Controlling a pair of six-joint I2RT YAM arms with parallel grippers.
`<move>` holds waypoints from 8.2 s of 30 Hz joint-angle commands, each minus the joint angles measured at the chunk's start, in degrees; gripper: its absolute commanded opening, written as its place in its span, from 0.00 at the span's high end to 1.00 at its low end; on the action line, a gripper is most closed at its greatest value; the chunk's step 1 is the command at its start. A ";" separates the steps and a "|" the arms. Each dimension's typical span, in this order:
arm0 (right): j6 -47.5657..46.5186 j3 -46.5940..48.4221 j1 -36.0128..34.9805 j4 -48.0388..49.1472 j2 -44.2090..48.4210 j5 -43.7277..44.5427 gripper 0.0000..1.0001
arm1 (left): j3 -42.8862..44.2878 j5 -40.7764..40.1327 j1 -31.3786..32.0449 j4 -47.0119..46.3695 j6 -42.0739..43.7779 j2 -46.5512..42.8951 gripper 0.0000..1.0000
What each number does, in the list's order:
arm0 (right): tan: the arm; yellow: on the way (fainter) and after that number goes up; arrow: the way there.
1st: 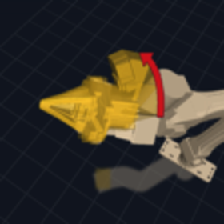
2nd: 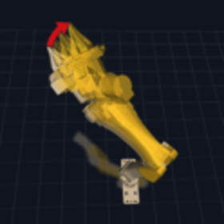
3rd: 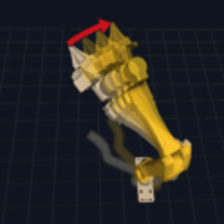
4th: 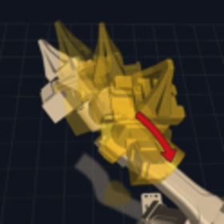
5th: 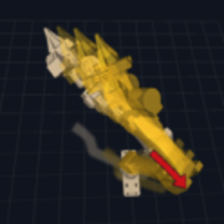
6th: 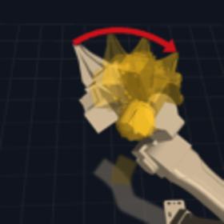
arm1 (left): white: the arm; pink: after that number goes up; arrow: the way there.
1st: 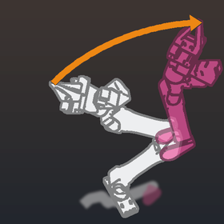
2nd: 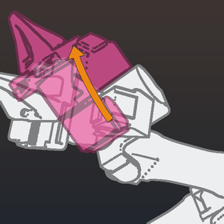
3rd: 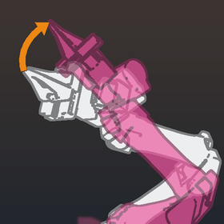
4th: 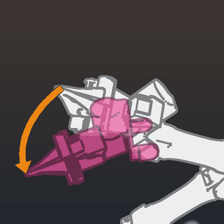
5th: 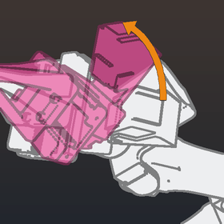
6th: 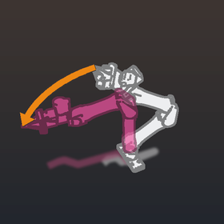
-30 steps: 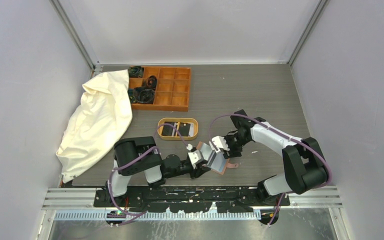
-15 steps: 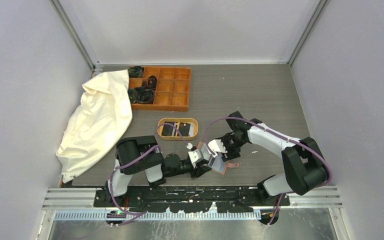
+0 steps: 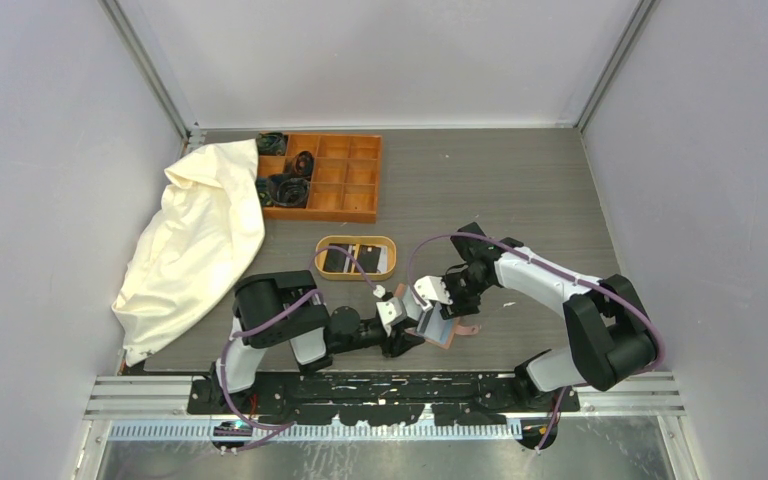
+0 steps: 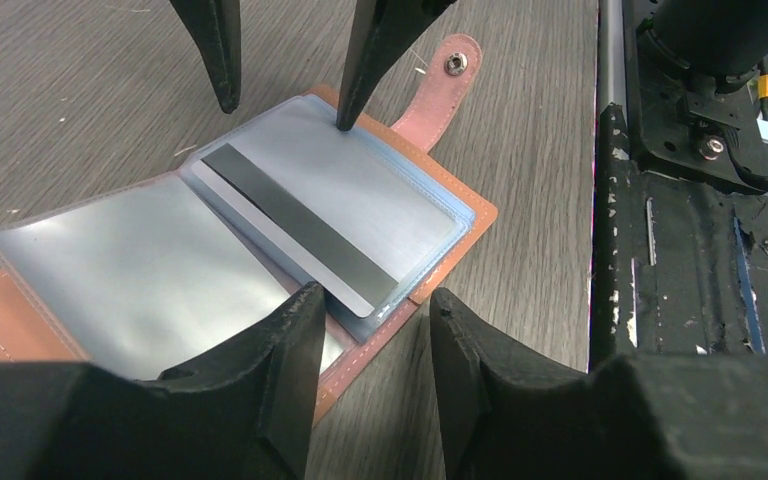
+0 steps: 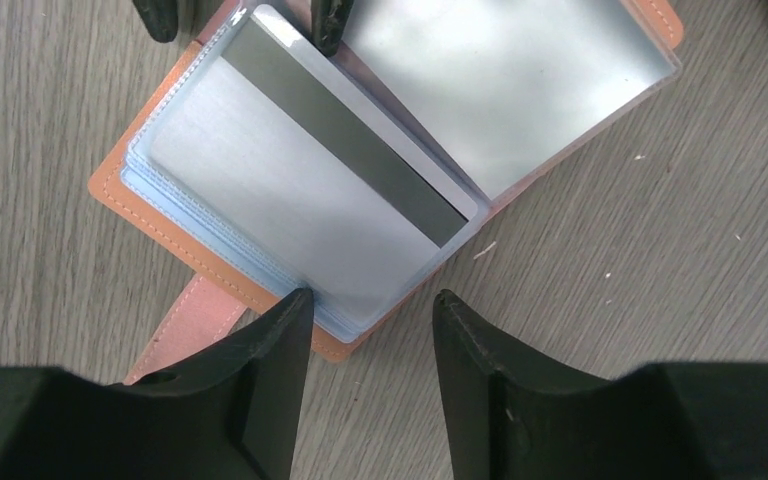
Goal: Put the credit cards into the card holder
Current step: Turn over the card slot in the card holder.
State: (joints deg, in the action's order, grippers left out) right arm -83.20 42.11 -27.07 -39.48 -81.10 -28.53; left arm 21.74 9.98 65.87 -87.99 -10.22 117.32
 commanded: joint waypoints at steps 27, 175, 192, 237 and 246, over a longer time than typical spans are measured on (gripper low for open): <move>26.21 9.72 6.44 0.82 -2.15 -15.37 0.57 | 0.57 0.59 -0.90 5.98 -4.07 3.45 0.56; 64.05 26.90 27.07 -14.38 -24.16 -14.98 0.66 | 14.19 -8.58 -5.69 18.25 -34.07 -0.15 0.38; 63.12 23.61 22.50 -10.08 -20.06 -18.21 0.54 | 17.78 -2.06 -8.96 14.67 -38.10 1.54 0.37; 66.89 27.06 23.97 -13.66 -24.18 -11.93 0.63 | 25.46 5.69 -11.57 6.80 -40.00 6.19 0.45; 66.43 26.97 24.34 -13.55 -23.91 -13.23 0.62 | 24.58 3.25 -12.25 6.09 -43.64 4.64 0.53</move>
State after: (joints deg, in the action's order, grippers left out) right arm -16.14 67.09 -2.92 -52.51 -105.80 -40.14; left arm 46.65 14.81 54.08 -77.34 -51.92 123.39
